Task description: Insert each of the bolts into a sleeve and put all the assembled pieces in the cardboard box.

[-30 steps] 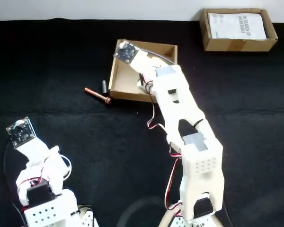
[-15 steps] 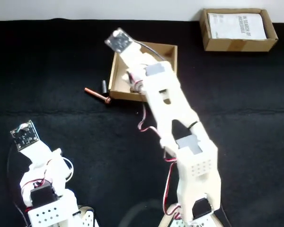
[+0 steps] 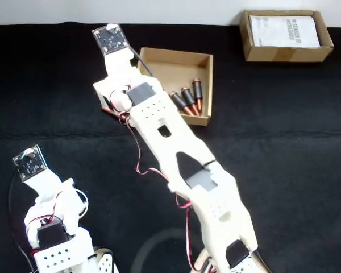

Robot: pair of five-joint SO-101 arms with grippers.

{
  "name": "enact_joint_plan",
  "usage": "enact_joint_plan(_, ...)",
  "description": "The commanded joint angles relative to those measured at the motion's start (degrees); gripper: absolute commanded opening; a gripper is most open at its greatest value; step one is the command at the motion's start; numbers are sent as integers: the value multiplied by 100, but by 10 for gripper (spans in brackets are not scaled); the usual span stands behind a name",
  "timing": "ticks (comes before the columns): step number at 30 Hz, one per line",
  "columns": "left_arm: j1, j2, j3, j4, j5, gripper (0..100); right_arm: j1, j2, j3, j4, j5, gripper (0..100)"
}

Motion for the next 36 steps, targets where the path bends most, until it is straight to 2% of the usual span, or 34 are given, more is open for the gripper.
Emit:
enact_joint_plan(1, -92, -57, 66, -62, -18, 13, -13, 523, -848, 13, -53, 176)
enact_joint_plan(8, -365, -57, 66, -62, 0, 13, 57, 1947, -1974, -4, -26, 178)
enact_joint_plan(16, -365, -57, 75, -70, 0, 13, 189, 2993, -2923, 13, 440, 178)
enact_joint_plan(27, -365, -57, 84, -88, -9, 13, 646, 3134, -2967, 426, 457, 178)
enact_joint_plan(36, -365, -57, 84, -70, -18, 13, 769, 3125, -2993, 971, 967, 177)
